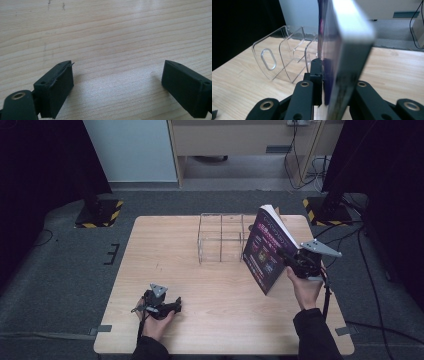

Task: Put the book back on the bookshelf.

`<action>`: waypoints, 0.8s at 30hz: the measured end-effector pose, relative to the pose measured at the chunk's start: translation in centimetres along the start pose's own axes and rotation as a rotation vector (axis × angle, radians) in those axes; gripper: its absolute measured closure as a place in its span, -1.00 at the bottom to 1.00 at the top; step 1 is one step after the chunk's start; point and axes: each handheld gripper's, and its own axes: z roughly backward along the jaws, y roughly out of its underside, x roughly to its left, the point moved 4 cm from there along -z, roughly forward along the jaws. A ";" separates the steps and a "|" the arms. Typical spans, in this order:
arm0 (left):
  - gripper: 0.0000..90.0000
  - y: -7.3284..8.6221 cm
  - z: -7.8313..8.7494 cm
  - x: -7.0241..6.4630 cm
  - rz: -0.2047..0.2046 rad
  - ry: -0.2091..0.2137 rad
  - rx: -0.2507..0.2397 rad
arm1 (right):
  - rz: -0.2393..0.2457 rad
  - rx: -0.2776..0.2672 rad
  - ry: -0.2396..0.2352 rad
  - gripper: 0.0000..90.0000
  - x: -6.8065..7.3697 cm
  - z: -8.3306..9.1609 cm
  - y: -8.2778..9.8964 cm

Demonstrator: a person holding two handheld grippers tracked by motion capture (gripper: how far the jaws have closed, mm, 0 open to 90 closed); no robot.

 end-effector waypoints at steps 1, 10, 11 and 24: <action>-0.78 0.0 0.0 0.0 0.000 0.000 0.000 | -0.003 0.002 -0.003 0.73 0.0 0.0 -0.2; -0.78 0.0 0.0 0.0 0.000 0.000 0.000 | 0.007 0.016 -0.012 0.65 0.0 -0.4 -1.1; -0.78 0.0 0.0 0.0 0.000 0.000 0.000 | 0.007 0.016 -0.008 0.64 0.0 -0.4 -1.2; -0.78 0.0 0.0 0.0 0.000 0.000 0.000 | 0.011 0.016 -0.006 0.83 0.2 -0.7 -1.6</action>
